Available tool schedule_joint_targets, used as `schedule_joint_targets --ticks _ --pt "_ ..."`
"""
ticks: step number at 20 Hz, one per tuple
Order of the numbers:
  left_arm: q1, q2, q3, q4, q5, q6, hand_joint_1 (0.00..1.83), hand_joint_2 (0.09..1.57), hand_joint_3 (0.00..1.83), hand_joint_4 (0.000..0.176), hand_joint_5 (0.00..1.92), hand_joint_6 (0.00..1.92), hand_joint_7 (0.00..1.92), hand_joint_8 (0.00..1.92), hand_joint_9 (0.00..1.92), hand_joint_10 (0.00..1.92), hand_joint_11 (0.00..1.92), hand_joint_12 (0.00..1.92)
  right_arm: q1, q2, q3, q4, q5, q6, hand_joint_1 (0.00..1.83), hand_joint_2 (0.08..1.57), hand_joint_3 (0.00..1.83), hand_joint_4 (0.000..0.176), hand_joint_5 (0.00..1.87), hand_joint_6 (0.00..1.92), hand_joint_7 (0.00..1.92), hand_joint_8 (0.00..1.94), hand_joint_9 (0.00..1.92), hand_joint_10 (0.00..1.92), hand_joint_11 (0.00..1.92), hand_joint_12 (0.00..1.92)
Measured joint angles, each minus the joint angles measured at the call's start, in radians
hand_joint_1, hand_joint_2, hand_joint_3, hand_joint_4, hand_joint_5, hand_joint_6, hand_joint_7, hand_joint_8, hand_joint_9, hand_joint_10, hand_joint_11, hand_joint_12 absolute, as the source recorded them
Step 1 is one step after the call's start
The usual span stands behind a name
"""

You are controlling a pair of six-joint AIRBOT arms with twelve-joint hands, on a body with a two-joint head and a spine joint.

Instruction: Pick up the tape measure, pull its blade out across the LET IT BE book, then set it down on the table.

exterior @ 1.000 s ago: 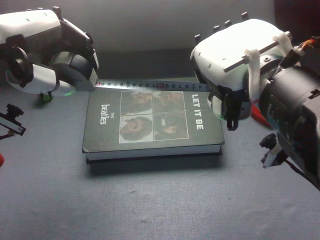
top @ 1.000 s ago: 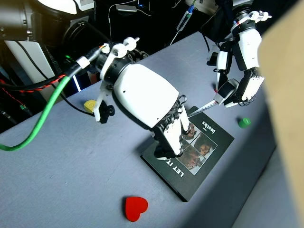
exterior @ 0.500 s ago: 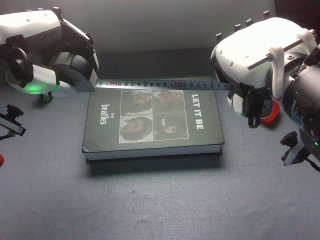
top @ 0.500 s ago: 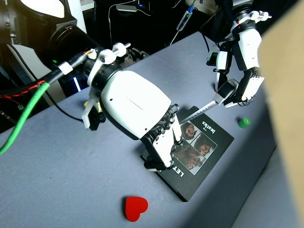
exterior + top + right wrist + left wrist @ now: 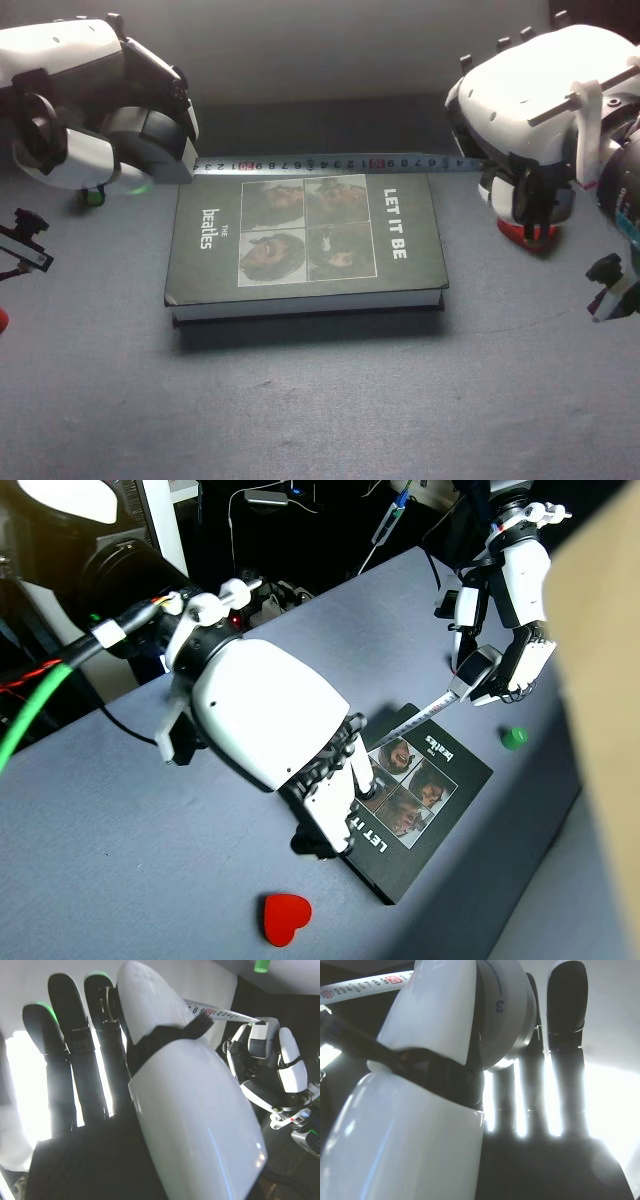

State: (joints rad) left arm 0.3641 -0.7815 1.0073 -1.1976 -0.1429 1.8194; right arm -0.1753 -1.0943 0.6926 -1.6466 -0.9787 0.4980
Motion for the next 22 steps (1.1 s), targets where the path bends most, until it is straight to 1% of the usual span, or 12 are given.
schedule_joint_targets --ticks 3,6,8,11,13,18,22 --pt "0.0 0.0 0.0 0.0 0.0 0.0 1.37 1.16 0.0 0.0 0.85 0.94 0.84 1.23 0.89 1.36 0.9 1.18 -0.004 0.011 0.0 -0.003 0.012 0.0 1.17 1.22 0.0 0.0 0.67 1.39 0.89 1.2 0.75 0.92 0.52 1.45" --pt "0.0 0.0 0.0 0.0 0.0 -0.001 1.37 1.16 0.0 0.0 0.84 0.92 0.86 1.21 0.89 1.36 0.9 1.19 -0.01 0.027 0.0 -0.007 0.018 0.001 1.18 1.23 0.0 0.0 0.66 1.39 0.9 1.2 0.77 0.93 0.53 1.46" --pt "0.0 0.0 0.0 0.0 0.0 -0.002 1.37 1.15 0.0 0.0 0.87 0.91 0.84 1.21 0.91 1.33 0.92 1.18 -0.015 0.038 0.0 -0.008 0.022 0.001 1.18 1.23 0.0 0.0 0.64 1.4 0.89 1.22 0.74 0.92 0.52 1.45" --pt "0.0 0.0 0.0 0.0 0.0 -0.003 1.37 1.15 0.0 0.0 0.88 0.91 0.85 1.21 0.9 1.33 0.92 1.18 -0.017 0.048 0.0 -0.011 0.03 0.002 1.17 1.23 0.0 0.0 0.66 1.4 0.89 1.21 0.77 0.92 0.54 1.44" --pt "0.0 0.0 0.0 0.0 0.0 -0.003 1.37 1.16 0.0 0.0 0.85 0.91 0.84 1.23 0.9 1.35 0.92 1.19 -0.018 0.058 -0.001 -0.016 0.037 0.003 1.17 1.23 0.0 0.0 0.66 1.4 0.89 1.2 0.76 0.92 0.53 1.44" --pt "-0.002 0.0 -0.001 0.0 0.0 -0.003 1.37 1.15 0.0 0.0 0.86 0.89 0.83 1.23 0.91 1.33 0.94 1.15 -0.027 0.082 -0.001 -0.027 0.05 0.008 1.17 1.23 0.0 0.0 0.66 1.4 0.88 1.22 0.75 0.92 0.54 1.45" --pt "-0.002 0.0 -0.001 0.0 0.0 -0.003 1.37 1.15 0.0 0.0 0.86 0.9 0.85 1.22 0.91 1.33 0.93 1.14 -0.029 0.095 -0.001 -0.033 0.057 0.011 1.18 1.21 0.0 0.0 0.68 1.36 0.91 1.18 0.77 0.93 0.54 1.43"
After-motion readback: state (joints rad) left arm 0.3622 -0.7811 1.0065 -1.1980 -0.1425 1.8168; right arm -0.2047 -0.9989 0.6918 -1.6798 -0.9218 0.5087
